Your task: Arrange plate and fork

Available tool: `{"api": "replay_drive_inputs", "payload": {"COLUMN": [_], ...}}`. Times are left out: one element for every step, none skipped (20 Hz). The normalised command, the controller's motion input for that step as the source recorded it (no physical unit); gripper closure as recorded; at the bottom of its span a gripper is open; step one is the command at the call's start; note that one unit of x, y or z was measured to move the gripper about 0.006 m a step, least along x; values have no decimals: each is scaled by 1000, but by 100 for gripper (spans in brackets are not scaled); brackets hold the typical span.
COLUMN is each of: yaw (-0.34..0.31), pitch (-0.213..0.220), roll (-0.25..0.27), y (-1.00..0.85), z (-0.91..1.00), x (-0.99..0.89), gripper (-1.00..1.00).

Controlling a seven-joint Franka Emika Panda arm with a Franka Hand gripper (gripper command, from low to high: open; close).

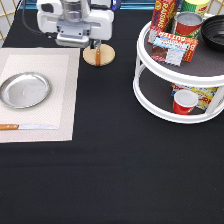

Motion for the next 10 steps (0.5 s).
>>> {"api": "replay_drive_inputs", "payload": {"yaw": [20, 20, 21, 22, 25, 24, 21, 22, 22, 20], "pitch": [-116, -116, -123, -131, -136, -145, -155, -163, -169, -174], "roll": [0, 0, 0, 0, 0, 0, 0, 5, 4, 0], "y": [366, 366, 363, 351, 340, 340, 329, 297, 289, 289], "z": [-297, -309, -337, -346, -357, -366, -400, -423, -449, -463], "x": [-1000, -1000, -1000, -1000, -1000, -989, -983, -974, -966, -957], "gripper": [-100, -100, -100, -100, -100, -100, -100, -100, -100, -100]}}
